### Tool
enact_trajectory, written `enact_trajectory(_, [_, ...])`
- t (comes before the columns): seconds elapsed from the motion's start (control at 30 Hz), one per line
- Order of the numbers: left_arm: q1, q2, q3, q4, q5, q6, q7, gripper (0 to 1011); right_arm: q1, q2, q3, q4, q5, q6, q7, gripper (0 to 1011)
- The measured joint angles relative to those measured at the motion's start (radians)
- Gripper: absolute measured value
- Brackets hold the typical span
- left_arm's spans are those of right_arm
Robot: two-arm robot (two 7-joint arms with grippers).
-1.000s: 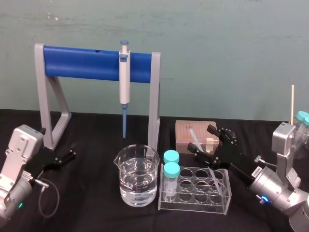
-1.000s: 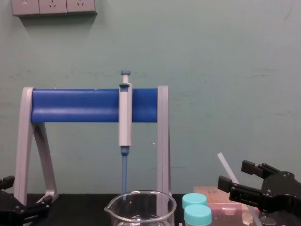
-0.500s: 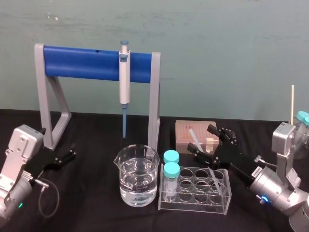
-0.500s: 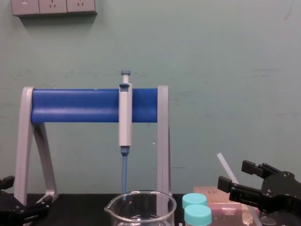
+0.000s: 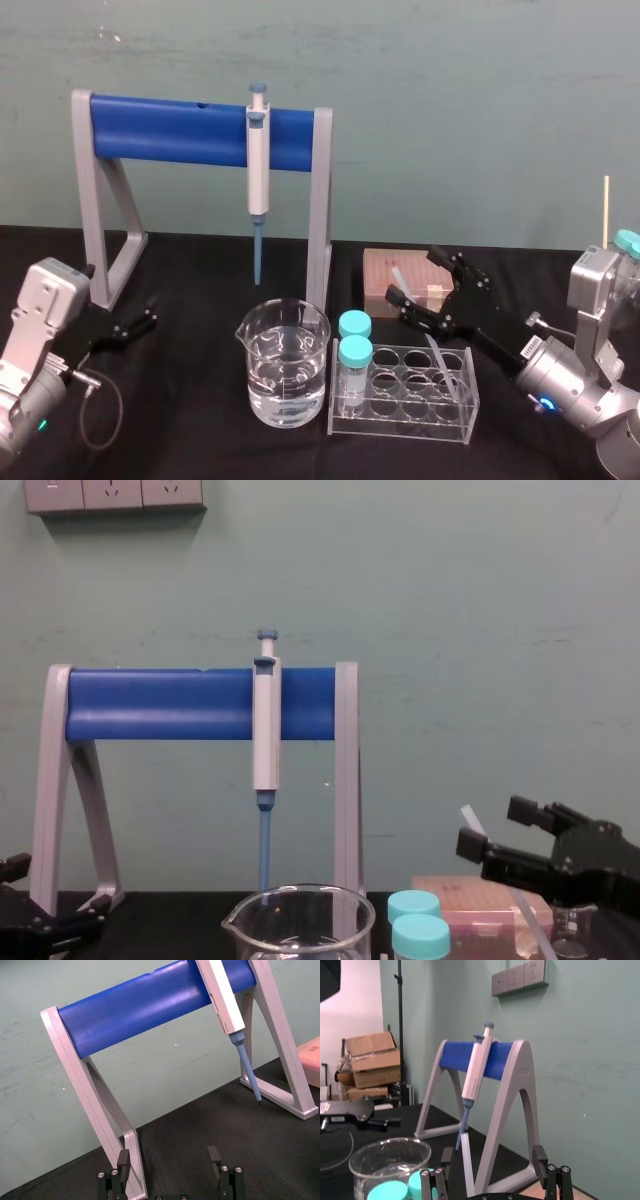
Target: Pick up the stirring rod with one hand, then place it down.
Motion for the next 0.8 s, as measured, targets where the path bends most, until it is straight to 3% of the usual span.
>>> enact_trajectory(0.2, [0.0, 0.0, 0.0, 0.0, 0.0, 0.0, 0.0, 1000, -0.005, 0.002, 0.005, -0.026, 0.005, -0.017, 0.0, 1003])
enact_trajectory(0.43, [0.0, 0.0, 0.0, 0.0, 0.0, 0.0, 0.0, 1000, -0.017, 0.004, 0.025, -0.078, -0.004, -0.086, -0.016, 1003])
enact_trajectory(0.6, [0.0, 0.0, 0.0, 0.0, 0.0, 0.0, 0.0, 1000, -0.045, -0.004, 0.061, -0.127, -0.014, -0.122, -0.066, 1003])
enact_trajectory(0.7, [0.0, 0.0, 0.0, 0.0, 0.0, 0.0, 0.0, 1000, -0.063, -0.007, 0.081, -0.15, -0.017, -0.115, -0.101, 1003])
enact_trajectory(0.8, [0.0, 0.0, 0.0, 0.0, 0.0, 0.0, 0.0, 1000, -0.095, -0.009, 0.117, -0.189, -0.015, -0.067, -0.157, 1003])
